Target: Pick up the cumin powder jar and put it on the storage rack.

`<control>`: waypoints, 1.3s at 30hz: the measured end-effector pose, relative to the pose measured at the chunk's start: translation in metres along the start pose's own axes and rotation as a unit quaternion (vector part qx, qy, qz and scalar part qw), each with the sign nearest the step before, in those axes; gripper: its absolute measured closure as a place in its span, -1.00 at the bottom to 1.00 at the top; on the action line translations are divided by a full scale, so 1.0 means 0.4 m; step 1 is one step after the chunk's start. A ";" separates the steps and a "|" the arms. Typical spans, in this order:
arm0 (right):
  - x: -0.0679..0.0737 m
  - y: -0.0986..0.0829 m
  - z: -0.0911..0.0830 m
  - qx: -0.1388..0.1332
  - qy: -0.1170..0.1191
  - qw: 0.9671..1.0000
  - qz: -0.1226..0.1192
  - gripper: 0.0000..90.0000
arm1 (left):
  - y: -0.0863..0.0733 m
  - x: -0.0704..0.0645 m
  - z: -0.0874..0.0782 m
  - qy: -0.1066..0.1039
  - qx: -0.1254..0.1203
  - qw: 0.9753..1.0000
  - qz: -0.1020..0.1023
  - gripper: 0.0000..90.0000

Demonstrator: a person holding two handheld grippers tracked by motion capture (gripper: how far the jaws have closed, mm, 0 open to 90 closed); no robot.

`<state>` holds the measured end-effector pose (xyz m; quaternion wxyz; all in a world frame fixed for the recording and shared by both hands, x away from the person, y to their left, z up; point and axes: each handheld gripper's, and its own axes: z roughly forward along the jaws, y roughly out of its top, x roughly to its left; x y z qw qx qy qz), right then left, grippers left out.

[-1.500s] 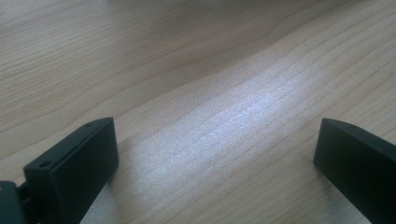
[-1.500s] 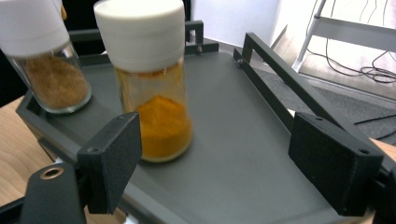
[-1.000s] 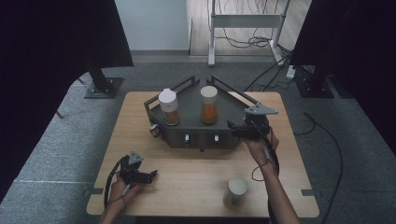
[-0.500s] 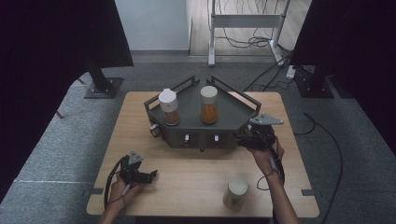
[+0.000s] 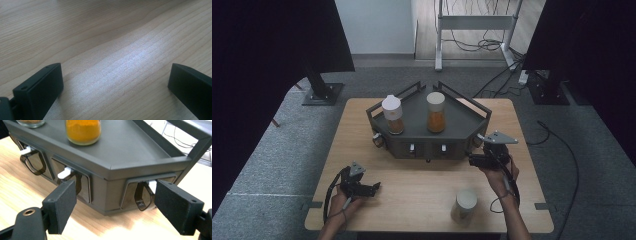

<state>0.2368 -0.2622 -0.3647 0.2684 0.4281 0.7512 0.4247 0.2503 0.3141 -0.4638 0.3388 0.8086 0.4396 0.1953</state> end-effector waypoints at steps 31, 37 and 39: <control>0.019 -0.183 0.006 0.018 -0.019 0.999 0.023 -0.60 | 0.000 0.000 0.000 0.000 0.001 1.000 0.001 -1.00; 0.021 -0.214 0.009 0.022 -0.024 0.999 0.033 -0.60 | 0.000 0.000 0.000 0.000 0.001 1.000 0.001 -1.00; 0.025 -0.222 0.009 0.022 -0.026 0.999 0.033 -0.60 | 0.000 0.000 0.000 0.000 0.001 1.000 0.001 -1.00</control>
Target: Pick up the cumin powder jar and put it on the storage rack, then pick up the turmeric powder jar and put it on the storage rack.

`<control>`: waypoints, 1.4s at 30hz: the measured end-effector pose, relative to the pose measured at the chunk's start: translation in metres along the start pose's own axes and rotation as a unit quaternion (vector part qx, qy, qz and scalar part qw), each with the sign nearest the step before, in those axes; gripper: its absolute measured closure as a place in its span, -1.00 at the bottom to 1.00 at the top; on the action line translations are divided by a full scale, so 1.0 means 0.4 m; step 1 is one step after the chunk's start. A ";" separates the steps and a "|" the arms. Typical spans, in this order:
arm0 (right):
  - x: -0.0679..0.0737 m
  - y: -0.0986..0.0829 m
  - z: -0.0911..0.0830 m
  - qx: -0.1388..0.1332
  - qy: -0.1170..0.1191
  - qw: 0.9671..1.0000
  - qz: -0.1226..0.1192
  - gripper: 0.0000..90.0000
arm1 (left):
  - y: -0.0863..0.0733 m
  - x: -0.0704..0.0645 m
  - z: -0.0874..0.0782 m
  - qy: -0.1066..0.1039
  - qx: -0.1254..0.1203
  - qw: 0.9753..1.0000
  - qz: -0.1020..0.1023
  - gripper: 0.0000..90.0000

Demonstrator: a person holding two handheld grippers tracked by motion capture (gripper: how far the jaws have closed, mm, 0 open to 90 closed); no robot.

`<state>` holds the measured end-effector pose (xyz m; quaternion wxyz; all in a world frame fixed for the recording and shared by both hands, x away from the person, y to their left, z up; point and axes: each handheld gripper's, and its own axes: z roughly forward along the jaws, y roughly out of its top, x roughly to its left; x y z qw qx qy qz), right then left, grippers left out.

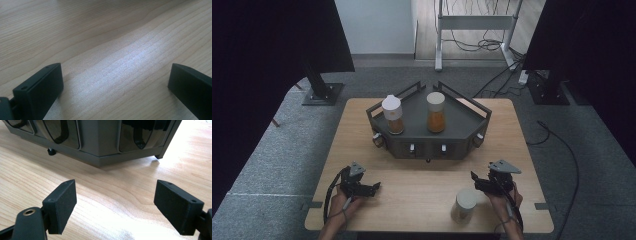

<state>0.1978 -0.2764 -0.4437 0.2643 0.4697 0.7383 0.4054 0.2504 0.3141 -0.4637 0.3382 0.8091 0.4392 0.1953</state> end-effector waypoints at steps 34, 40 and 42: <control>0.017 -0.044 -0.010 0.013 -0.009 1.000 -0.007 -0.60 | 0.000 0.000 0.000 0.000 0.000 1.000 0.000 -1.00; 0.027 -0.052 -0.034 0.008 -0.008 1.000 -0.011 -0.61 | 0.000 0.000 0.000 0.000 0.000 1.000 0.000 -1.00; 0.031 -0.056 -0.042 0.007 -0.007 1.000 -0.012 -0.61 | 0.000 0.000 0.000 0.000 0.000 1.000 0.000 -1.00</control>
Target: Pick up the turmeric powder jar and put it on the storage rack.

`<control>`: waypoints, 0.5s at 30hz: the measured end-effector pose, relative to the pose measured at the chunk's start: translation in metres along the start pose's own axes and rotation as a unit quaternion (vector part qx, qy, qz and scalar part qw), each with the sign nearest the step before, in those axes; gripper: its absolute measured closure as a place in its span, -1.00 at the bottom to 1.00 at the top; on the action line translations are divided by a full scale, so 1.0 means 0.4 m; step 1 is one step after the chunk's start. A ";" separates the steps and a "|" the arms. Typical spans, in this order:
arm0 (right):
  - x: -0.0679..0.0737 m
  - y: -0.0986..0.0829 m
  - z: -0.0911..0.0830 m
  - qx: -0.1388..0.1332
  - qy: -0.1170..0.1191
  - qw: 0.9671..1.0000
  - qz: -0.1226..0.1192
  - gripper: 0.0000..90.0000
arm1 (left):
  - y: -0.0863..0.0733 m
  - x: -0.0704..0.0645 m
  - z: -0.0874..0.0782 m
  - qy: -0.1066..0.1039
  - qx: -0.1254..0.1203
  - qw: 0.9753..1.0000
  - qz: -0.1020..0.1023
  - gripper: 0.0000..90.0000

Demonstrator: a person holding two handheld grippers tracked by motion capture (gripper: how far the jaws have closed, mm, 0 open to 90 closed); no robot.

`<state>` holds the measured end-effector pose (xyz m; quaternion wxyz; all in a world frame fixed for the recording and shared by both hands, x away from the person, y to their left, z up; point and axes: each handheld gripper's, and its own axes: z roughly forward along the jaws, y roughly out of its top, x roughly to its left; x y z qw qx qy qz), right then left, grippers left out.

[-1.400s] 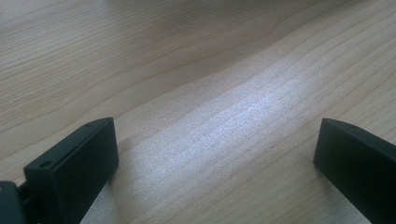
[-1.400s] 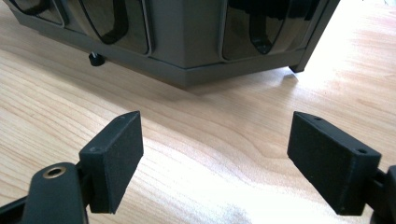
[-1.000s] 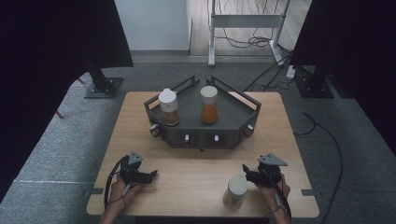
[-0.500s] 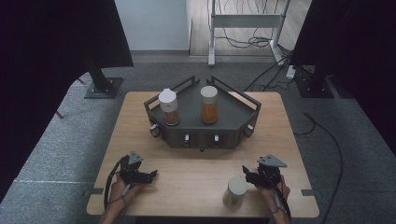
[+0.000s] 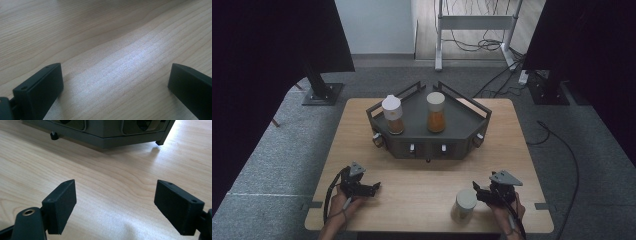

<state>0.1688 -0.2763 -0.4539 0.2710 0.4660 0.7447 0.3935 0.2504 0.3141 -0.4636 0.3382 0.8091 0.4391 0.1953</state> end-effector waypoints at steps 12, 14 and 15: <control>0.024 -0.032 -0.061 0.004 0.001 1.000 -0.007 -0.61 | 0.000 0.000 0.000 0.000 0.000 1.000 0.000 -1.00; 0.029 -0.039 -0.074 0.004 0.001 1.000 -0.007 -0.61 | 0.000 0.000 0.000 0.000 0.000 1.000 0.000 -1.00; 0.032 -0.042 -0.080 0.004 0.003 1.000 -0.009 -0.61 | 0.000 0.000 0.000 0.000 0.000 1.000 0.000 -1.00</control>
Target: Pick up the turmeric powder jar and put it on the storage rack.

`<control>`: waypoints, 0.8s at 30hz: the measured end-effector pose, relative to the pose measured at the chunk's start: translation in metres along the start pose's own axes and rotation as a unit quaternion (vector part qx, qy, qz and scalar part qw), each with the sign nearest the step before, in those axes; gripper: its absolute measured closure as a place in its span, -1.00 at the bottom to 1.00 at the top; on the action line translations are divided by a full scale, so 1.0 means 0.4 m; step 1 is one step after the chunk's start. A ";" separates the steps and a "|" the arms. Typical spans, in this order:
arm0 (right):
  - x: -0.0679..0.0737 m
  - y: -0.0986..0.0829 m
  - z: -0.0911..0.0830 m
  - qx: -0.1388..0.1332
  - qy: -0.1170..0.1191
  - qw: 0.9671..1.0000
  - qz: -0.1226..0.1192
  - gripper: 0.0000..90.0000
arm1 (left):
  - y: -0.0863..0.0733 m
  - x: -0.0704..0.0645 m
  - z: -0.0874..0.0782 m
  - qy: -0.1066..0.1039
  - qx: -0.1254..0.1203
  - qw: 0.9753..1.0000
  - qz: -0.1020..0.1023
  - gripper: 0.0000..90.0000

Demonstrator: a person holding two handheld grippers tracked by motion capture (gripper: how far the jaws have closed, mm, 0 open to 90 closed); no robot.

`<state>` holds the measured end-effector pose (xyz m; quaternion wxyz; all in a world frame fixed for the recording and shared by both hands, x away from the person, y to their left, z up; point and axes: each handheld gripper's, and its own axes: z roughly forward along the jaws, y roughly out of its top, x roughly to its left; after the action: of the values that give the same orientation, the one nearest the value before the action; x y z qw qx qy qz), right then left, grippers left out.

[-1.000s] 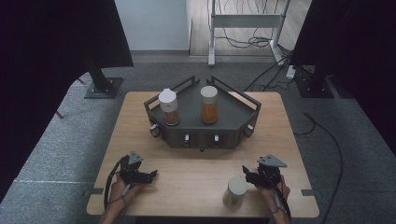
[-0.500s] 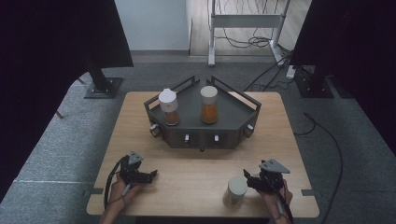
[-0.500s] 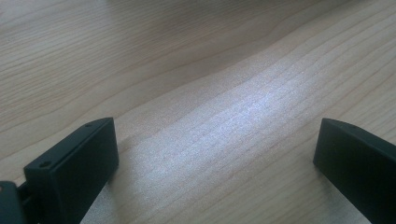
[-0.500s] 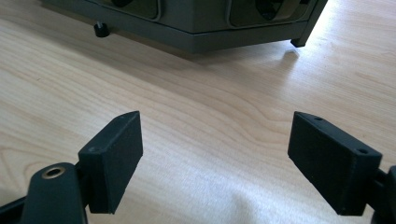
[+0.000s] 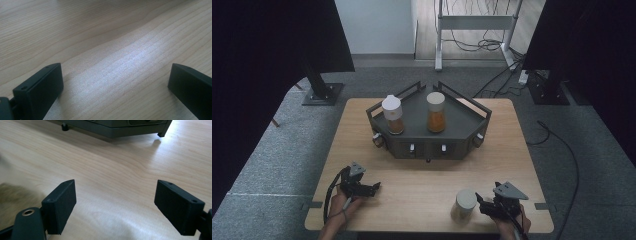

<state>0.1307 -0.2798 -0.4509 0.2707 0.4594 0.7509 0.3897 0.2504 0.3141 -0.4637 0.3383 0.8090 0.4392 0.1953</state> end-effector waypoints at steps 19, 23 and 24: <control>0.032 -0.052 -0.056 0.016 0.034 0.999 0.013 -0.62 | 0.000 0.000 0.000 0.000 0.000 1.000 0.000 -1.00; 0.032 -0.049 -0.058 0.028 0.042 0.999 0.009 -0.62 | 0.000 0.000 0.000 0.000 0.000 1.000 0.000 -1.00; 0.033 -0.048 -0.058 0.030 0.044 0.999 0.006 -0.62 | 0.000 0.000 0.000 0.000 0.000 1.000 0.000 -1.00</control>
<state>0.0980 -0.2813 -0.4549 0.2212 0.4545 0.7706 0.3883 0.2504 0.3141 -0.4637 0.3382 0.8091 0.4391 0.1954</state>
